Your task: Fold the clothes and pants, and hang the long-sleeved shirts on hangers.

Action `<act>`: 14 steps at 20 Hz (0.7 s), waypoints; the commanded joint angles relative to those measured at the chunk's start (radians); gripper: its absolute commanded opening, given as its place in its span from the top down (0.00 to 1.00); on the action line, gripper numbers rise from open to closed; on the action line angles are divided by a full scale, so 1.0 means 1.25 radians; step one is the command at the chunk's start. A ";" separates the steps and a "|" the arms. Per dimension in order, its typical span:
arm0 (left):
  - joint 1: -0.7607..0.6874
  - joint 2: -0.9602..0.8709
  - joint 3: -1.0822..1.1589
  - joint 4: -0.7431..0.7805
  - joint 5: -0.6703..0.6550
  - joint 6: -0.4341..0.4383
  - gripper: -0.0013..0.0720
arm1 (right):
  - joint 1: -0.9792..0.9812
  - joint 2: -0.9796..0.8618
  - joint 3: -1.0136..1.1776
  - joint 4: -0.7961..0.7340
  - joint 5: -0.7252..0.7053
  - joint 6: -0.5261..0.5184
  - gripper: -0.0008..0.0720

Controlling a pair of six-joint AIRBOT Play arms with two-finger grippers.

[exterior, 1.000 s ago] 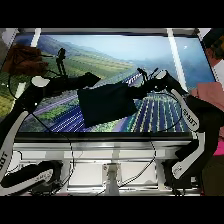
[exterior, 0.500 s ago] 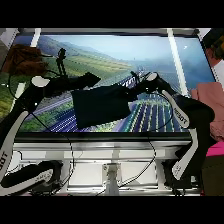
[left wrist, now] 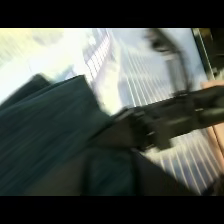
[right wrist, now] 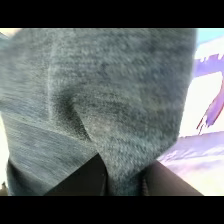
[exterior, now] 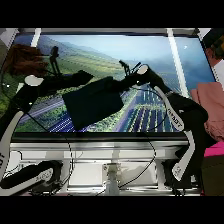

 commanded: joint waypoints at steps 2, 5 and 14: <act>0.090 0.065 0.001 0.006 -0.009 0.093 0.91 | -0.107 0.070 0.050 -0.054 -0.026 0.049 0.96; 0.143 0.114 0.001 0.076 -0.009 0.103 0.91 | -0.222 0.129 0.050 -0.100 -0.025 0.088 0.96; 0.193 0.155 0.001 0.258 -0.011 0.103 0.91 | -0.633 0.297 0.050 -0.320 0.018 0.259 0.96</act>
